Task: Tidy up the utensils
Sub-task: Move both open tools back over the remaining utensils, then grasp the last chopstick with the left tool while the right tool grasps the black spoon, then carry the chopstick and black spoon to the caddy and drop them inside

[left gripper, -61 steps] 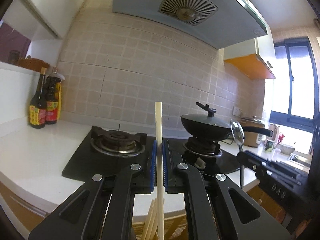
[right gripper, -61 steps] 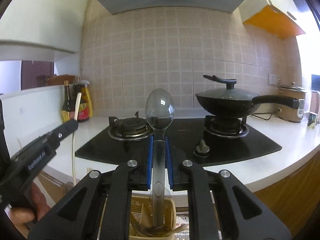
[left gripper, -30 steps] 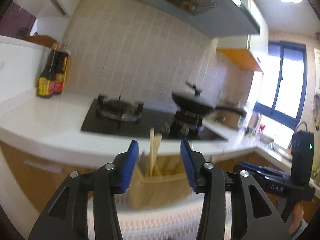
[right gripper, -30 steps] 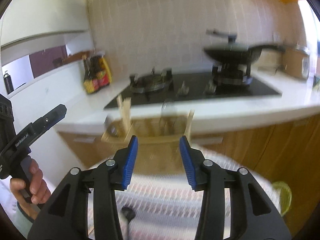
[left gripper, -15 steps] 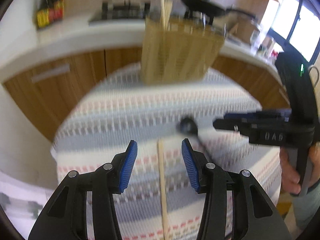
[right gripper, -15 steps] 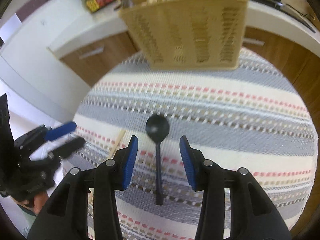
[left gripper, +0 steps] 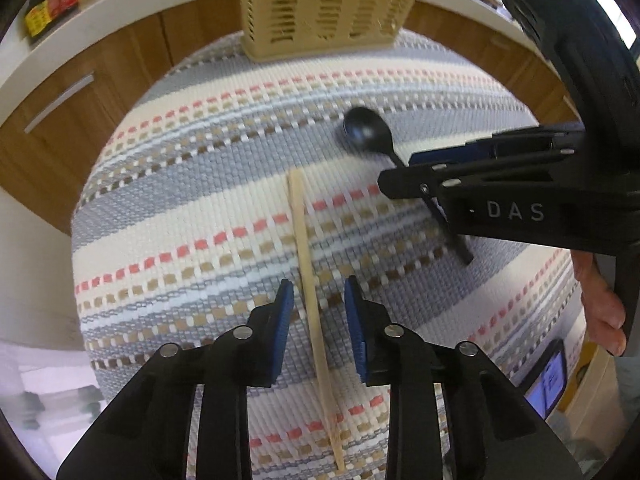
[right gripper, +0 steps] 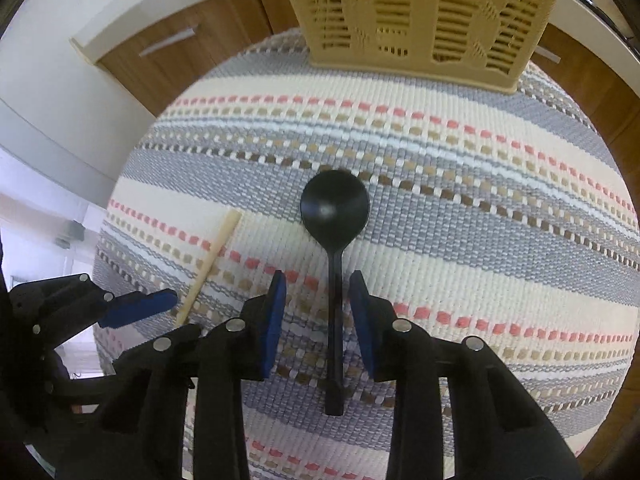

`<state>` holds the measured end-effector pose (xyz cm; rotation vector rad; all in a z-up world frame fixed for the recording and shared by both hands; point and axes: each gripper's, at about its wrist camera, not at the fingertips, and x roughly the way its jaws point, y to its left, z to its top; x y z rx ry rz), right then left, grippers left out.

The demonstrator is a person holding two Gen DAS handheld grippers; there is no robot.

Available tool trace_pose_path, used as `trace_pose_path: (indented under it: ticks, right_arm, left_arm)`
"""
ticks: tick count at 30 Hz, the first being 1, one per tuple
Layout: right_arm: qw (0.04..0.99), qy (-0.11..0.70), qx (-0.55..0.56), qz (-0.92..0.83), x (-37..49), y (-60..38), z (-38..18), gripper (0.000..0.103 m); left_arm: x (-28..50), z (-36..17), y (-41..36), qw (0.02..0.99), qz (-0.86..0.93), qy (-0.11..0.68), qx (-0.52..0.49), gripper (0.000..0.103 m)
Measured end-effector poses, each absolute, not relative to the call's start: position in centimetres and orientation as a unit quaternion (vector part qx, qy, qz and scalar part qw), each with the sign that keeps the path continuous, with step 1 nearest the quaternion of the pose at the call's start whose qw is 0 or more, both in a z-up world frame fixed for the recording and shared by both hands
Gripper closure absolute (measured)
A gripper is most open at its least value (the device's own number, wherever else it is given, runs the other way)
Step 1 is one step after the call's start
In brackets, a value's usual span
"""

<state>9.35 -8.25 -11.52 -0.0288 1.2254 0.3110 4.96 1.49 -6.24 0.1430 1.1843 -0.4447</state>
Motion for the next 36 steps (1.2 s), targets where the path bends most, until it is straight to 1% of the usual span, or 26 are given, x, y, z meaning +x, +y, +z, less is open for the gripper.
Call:
trace_pose_path:
  ticks: [1,2,3,4,6,8,12,13,16,18,20,23,26,31,36]
  right_arm:
    - [0.809,0.570,-0.021,0.143,9.3,-8.0,-11.6,0.077]
    - [0.810,0.569,-0.033,0.139,9.5,-7.9,-11.9,0.082]
    - [0.811,0.568,-0.039,0.138,9.4,-7.8,-11.9,0.084]
    - [0.812,0.566,-0.046,0.135,9.3,-7.6,-12.0,0.085]
    - [0.815,0.561,-0.065,0.129,9.2,-7.0,-12.2,0.093]
    - [0.816,0.559,-0.068,0.129,9.1,-6.8,-12.4,0.097]
    - [0.817,0.558,-0.052,0.137,8.7,-7.8,-12.3,0.098]
    - [0.817,0.558,-0.049,0.138,8.7,-9.1,-11.6,0.098]
    - [0.817,0.557,-0.045,0.141,8.3,-9.8,-11.5,0.098]
    - [0.818,0.555,-0.039,0.146,7.9,-10.3,-11.3,0.098]
    - [0.820,0.552,-0.031,0.149,7.2,-11.1,-10.8,0.098]
    - [0.822,0.548,-0.020,0.153,6.3,-12.7,-10.1,0.098]
    - [0.824,0.545,-0.011,0.156,5.9,-13.4,-9.6,0.098]
    - [0.829,0.536,-0.003,0.160,5.2,-15.0,-8.2,0.098]
    - [0.841,0.516,0.000,0.165,5.2,-16.2,-5.2,0.098]
  left_arm:
    - [4.8,-6.3,1.3,0.805,-0.205,0.552,0.074,0.081]
    - [4.7,-6.3,1.1,0.806,-0.202,0.550,0.084,0.081]
    - [4.6,-6.3,0.9,0.806,-0.199,0.550,0.091,0.081]
    - [4.5,-6.4,0.5,0.806,-0.196,0.550,0.097,0.081]
    - [4.3,-6.5,0.0,0.806,-0.189,0.550,0.111,0.081]
    - [4.2,-6.5,-0.6,0.806,-0.183,0.548,0.126,0.083]
    - [3.8,-6.5,-1.4,0.806,-0.173,0.547,0.145,0.087]
    - [3.7,-6.5,-1.5,0.806,-0.174,0.547,0.145,0.090]
    - [3.6,-6.5,-1.7,0.806,-0.170,0.547,0.147,0.091]
    - [3.4,-6.4,-1.8,0.808,-0.166,0.545,0.150,0.094]
    - [3.6,-6.4,-1.9,0.809,-0.165,0.544,0.153,0.099]
    - [3.3,-6.6,-2.8,0.814,-0.158,0.538,0.151,0.099]
    - [3.1,-6.3,-2.5,0.820,-0.162,0.533,0.129,0.099]
    - [2.8,-3.7,-1.3,0.841,-0.163,0.505,0.103,0.099]
    - [3.0,-0.1,-0.9,0.865,-0.164,0.467,0.084,0.099]
